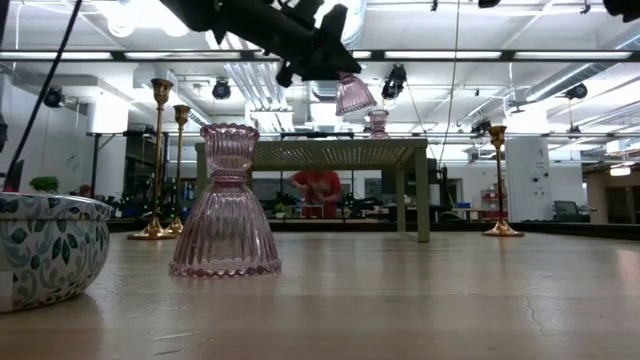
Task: Pick & Place candle stick holders
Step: Put the top glass candle holder on the shelf aligned with the other glass candle holder
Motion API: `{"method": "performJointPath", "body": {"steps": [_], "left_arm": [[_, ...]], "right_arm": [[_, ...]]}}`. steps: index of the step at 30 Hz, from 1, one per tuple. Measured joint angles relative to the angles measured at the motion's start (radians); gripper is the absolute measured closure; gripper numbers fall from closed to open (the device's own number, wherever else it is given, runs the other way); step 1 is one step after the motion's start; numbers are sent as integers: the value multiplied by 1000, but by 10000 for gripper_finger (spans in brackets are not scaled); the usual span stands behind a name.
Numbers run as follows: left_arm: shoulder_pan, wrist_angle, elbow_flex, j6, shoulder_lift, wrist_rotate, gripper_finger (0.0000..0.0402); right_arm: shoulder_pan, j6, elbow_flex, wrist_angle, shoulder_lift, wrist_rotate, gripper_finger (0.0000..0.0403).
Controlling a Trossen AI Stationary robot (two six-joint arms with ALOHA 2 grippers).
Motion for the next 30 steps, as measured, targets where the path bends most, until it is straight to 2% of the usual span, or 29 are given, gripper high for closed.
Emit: {"method": "performJointPath", "body": {"steps": [14,20,30], "left_arm": [[37,-32,130,-2,133,77,257],[37,-40,139,-19,167,122,257],[47,-42,143,-22,219,120,257]], "right_arm": [[19,14,-13,-31,-39,0,313],[19,18,-15,-54,-42,0,318],[18,19,-15,-52,-50,-1,314]]}}
